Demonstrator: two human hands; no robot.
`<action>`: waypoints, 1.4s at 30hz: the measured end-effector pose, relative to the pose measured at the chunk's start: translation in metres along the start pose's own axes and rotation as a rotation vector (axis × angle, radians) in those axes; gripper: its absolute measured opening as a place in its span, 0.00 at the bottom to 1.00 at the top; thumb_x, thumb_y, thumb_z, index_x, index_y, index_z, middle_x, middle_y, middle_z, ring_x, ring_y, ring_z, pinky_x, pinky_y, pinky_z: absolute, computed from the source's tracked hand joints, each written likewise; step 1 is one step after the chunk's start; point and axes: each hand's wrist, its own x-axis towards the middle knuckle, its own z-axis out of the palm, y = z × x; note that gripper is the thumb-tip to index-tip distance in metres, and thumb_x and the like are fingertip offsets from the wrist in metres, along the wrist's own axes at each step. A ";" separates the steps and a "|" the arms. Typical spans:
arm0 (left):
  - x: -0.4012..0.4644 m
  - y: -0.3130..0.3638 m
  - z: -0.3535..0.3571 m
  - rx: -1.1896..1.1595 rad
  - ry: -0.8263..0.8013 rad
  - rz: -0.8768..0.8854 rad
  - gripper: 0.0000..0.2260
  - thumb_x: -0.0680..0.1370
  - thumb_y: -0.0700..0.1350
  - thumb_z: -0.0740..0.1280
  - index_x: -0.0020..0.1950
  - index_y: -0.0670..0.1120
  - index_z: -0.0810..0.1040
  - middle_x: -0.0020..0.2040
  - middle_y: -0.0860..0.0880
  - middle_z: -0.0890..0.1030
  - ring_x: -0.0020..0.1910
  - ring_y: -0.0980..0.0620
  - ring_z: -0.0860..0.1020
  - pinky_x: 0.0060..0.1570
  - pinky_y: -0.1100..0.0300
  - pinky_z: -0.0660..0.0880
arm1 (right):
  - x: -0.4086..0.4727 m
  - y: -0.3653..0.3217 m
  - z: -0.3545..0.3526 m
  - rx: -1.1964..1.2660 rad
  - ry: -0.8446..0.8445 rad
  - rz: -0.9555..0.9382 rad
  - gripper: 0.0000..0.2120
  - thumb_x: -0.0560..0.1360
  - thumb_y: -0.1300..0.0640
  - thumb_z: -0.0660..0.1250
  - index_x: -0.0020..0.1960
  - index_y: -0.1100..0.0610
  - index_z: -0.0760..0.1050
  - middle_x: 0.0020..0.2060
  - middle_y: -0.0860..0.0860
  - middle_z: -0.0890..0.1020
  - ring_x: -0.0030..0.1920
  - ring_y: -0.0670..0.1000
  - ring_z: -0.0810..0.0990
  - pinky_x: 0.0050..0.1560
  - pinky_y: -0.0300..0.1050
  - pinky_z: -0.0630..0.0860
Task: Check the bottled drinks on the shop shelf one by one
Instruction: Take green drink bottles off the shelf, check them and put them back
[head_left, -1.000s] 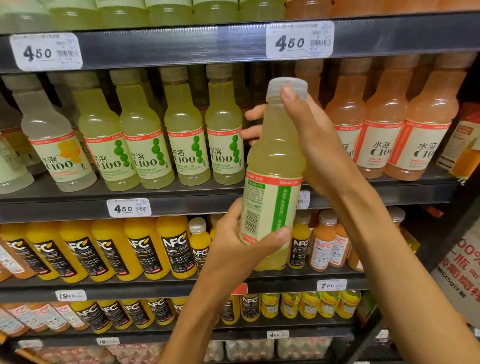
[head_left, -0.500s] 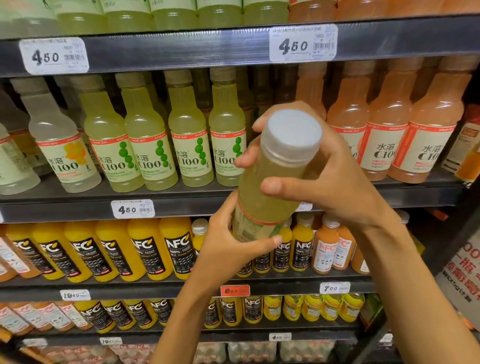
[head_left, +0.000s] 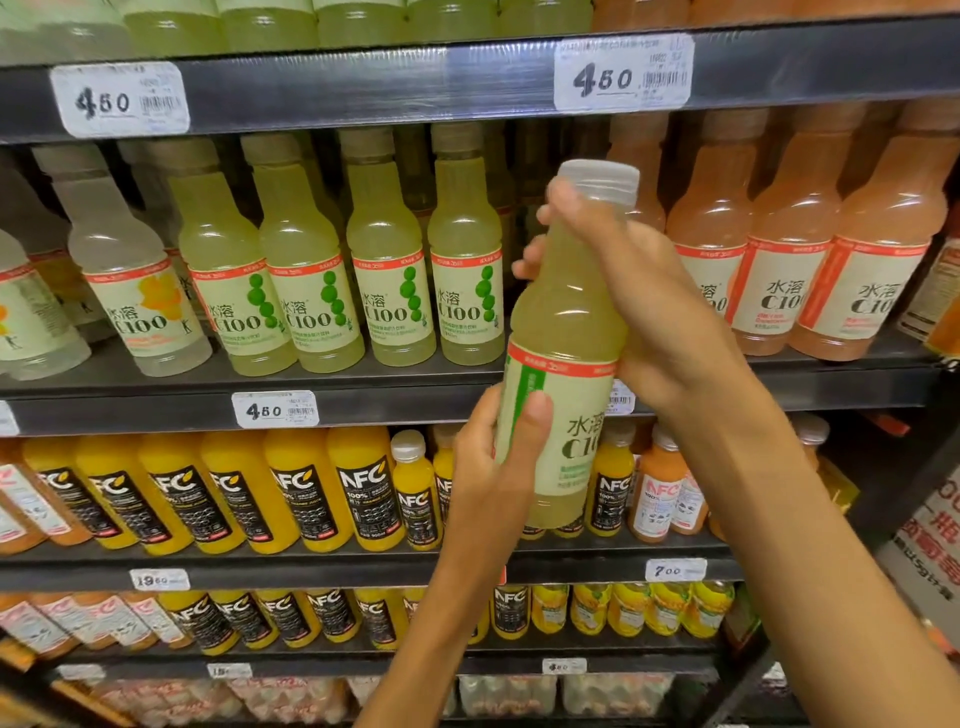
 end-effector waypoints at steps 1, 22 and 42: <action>0.000 0.000 -0.001 -0.054 -0.015 -0.045 0.22 0.71 0.65 0.60 0.56 0.54 0.79 0.52 0.51 0.85 0.53 0.53 0.82 0.46 0.63 0.79 | 0.002 -0.002 -0.003 0.010 -0.036 0.025 0.12 0.73 0.44 0.67 0.43 0.51 0.81 0.37 0.52 0.84 0.43 0.51 0.83 0.42 0.44 0.81; -0.001 0.007 -0.008 -0.233 -0.262 -0.311 0.31 0.69 0.71 0.59 0.61 0.51 0.79 0.53 0.44 0.84 0.51 0.47 0.83 0.48 0.54 0.80 | 0.009 0.006 -0.008 0.338 -0.161 0.156 0.20 0.78 0.43 0.57 0.57 0.59 0.72 0.39 0.54 0.82 0.43 0.53 0.83 0.47 0.47 0.81; -0.006 0.007 -0.006 -0.375 -0.331 -0.359 0.28 0.76 0.65 0.53 0.63 0.49 0.78 0.49 0.42 0.83 0.43 0.47 0.82 0.43 0.51 0.80 | 0.012 0.009 -0.006 0.403 -0.112 0.148 0.17 0.79 0.45 0.59 0.57 0.58 0.70 0.36 0.53 0.81 0.36 0.51 0.82 0.44 0.47 0.80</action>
